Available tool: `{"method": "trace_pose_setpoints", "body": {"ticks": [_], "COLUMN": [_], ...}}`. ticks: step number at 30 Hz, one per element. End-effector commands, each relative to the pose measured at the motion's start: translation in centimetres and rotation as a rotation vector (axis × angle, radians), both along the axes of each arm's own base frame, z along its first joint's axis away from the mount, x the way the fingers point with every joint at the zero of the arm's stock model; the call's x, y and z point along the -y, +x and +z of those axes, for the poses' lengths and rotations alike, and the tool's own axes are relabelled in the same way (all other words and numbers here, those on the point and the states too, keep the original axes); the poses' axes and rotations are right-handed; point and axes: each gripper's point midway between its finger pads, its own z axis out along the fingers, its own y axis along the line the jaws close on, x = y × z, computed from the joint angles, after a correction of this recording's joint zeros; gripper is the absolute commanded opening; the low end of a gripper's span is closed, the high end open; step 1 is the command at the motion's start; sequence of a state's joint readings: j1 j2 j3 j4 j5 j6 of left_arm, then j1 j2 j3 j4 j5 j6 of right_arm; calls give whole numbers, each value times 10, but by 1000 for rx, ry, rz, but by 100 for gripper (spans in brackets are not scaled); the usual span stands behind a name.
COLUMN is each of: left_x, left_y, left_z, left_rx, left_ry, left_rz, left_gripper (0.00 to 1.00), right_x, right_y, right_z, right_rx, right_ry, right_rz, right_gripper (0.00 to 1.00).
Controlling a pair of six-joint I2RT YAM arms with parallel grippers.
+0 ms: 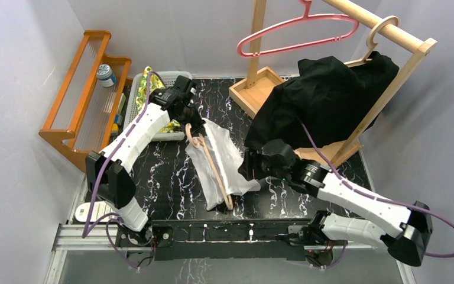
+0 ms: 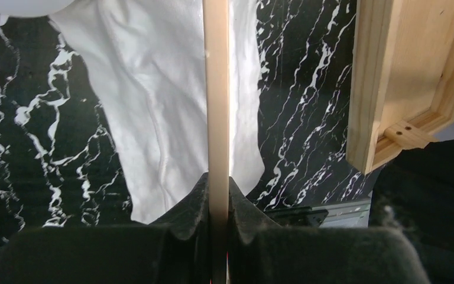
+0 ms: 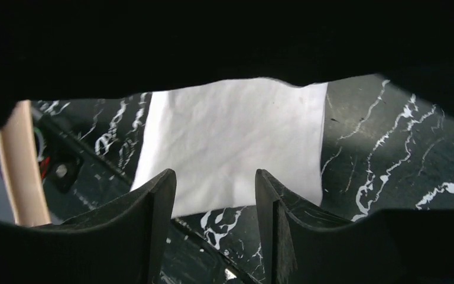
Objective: Place the skirt on the hanger
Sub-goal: Hang the skirt on the hanger.
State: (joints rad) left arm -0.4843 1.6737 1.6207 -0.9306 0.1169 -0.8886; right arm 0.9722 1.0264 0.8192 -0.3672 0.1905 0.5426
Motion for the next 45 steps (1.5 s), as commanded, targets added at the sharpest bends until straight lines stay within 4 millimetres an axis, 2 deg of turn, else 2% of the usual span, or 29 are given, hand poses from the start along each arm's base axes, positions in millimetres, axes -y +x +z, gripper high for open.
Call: {"method": "trace_pose_setpoints", "body": {"ticks": [1, 4, 7, 9, 14, 19, 25, 27, 30, 33, 36, 38, 42, 45], "left_x": [-18, -24, -30, -32, -33, -45, -64, -67, -67, -67, -68, -67, -62, -60], "left_y": [-32, -42, -48, -49, -47, -39, -33, -34, -36, -37, -37, -35, -30, -24], "left_z": [38, 41, 40, 41, 47, 60, 75, 76, 75, 75, 75, 75, 71, 66], "left_rx": [17, 29, 38, 46, 50, 61, 75, 76, 75, 76, 81, 80, 78, 87], "left_ry": [-34, -47, -48, -52, -69, -34, -21, -20, -22, -30, -24, -26, -54, -59], "left_rz": [-80, -103, -97, -90, -92, -104, -107, -116, -125, -127, -124, -121, -107, -73], "left_gripper": [0, 0, 0, 0, 0, 0, 0, 0, 0, 0, 0, 0, 0, 0], "right_x": [-3, 2, -1, -1, -7, -20, -39, -43, -49, -38, -31, -31, -49, -79], "right_y": [-20, -34, -46, -52, -53, -56, -75, -79, -82, -76, -74, -74, -75, -71], "right_z": [19, 15, 2, -23, -68, -97, -102, -95, -71, -45, -4, 30, 89, 103], "right_rx": [90, 78, 32, -4, -25, -42, 47, 109, 201, 257, 320, 351, 391, 347], "right_ry": [72, 99, 141, 120, 53, -17, -27, -38, -33, -25, 41, 117, 198, 131], "right_rz": [164, 208, 239, 237, 200, 177, 234, 260, 297, 276, 273, 267, 292, 296], "right_gripper": [60, 60, 61, 61, 62, 63, 59, 58, 58, 62, 67, 72, 72, 71]}}
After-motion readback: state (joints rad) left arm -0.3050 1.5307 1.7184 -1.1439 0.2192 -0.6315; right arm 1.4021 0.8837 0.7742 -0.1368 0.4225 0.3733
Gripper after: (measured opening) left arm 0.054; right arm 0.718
